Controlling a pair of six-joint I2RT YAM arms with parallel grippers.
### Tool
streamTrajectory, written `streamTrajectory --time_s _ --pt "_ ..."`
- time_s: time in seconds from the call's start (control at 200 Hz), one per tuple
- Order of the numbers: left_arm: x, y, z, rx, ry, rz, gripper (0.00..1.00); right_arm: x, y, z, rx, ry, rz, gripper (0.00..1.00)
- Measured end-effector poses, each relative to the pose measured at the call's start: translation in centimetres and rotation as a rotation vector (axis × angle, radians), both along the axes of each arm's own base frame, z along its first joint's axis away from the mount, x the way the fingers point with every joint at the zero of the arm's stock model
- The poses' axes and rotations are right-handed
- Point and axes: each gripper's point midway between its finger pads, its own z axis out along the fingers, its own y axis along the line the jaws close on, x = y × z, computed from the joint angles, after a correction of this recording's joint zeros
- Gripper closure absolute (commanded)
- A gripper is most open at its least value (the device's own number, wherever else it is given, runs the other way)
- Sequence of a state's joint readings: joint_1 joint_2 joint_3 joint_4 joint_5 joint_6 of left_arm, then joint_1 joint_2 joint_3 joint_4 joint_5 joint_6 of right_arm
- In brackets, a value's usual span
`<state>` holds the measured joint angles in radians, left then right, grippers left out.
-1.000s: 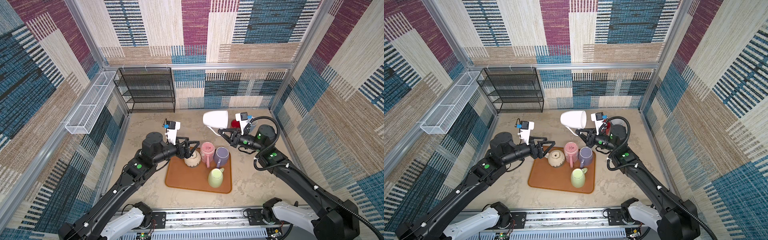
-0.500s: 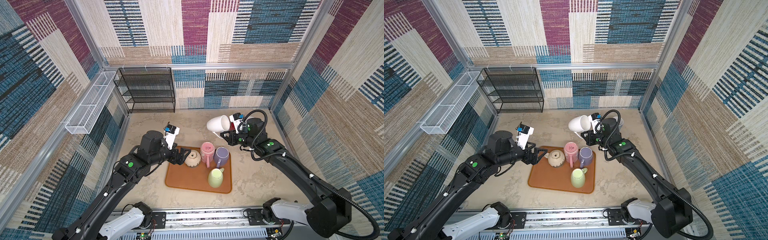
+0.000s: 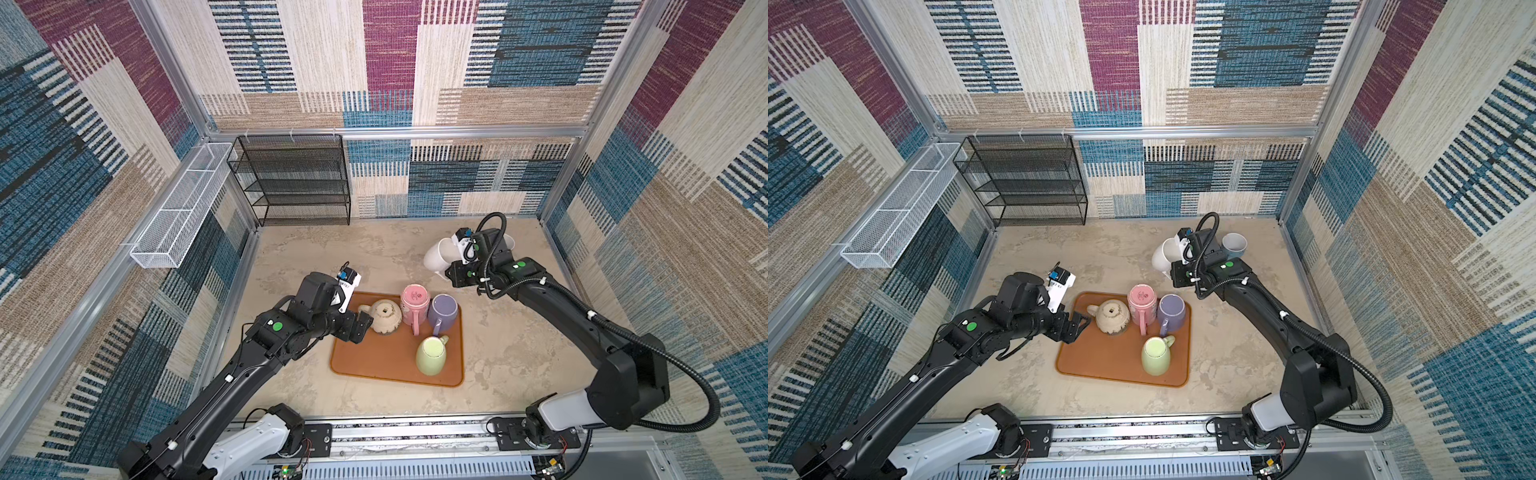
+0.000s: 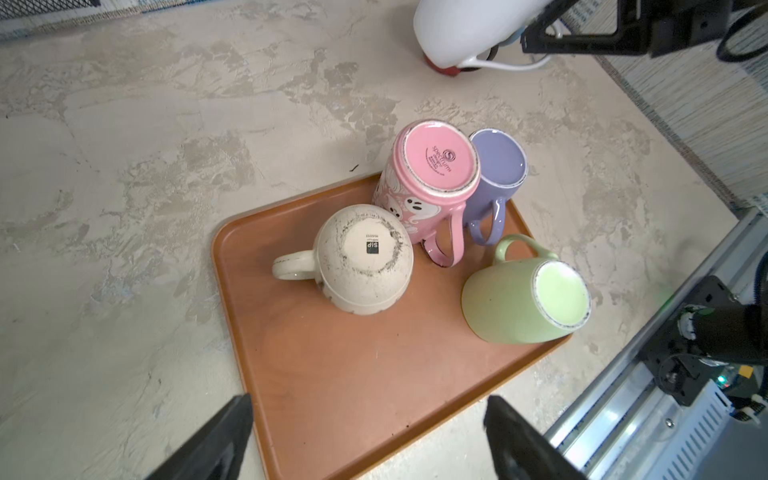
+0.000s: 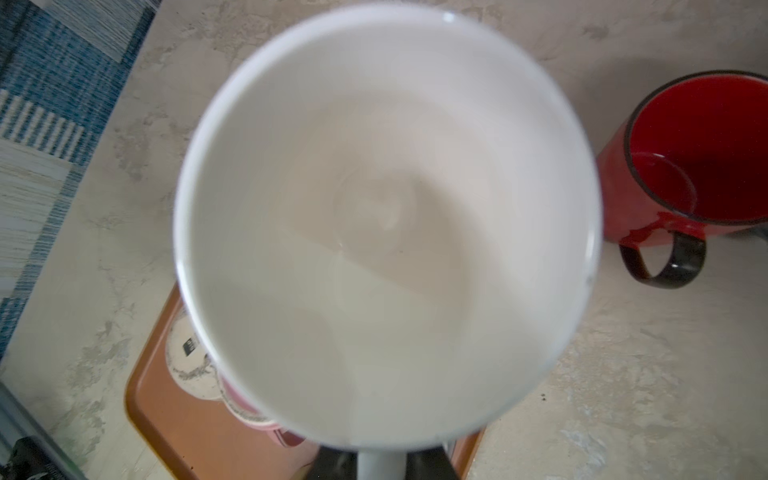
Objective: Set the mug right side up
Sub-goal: 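Lower the white mug opening-up beside the red mug with the right gripper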
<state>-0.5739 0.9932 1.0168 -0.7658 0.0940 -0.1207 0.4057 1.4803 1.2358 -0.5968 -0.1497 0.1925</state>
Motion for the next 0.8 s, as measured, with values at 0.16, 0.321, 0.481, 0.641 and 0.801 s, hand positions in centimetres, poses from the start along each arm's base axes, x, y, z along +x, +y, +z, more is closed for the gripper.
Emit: streamTrajectory --time_s 0.16,0.321,0.481,0.641,0.801 --pt "-0.2 0.3 0.0 0.006 -0.003 0.006 0.10 1.4 -1.3 -1.4 -0.120 0.032 -0.045 1.00" --pt "-0.4 0.4 0.3 -0.001 -0.013 0.005 0.10 2.6 -2.5 -3.0 -0.230 0.063 -0.077 1.00" --pt "-0.5 0.4 0.4 -0.006 -0.015 0.001 0.11 3.8 -3.1 -4.4 -0.306 0.088 -0.103 1.00" --pt "-0.5 0.3 0.3 -0.005 -0.010 -0.002 0.12 4.9 -3.6 -6.2 -0.371 0.122 -0.122 1.00" --pt "-0.5 0.4 0.2 0.000 -0.013 0.003 0.12 5.8 -3.8 -6.6 -0.405 0.126 -0.134 1.00"
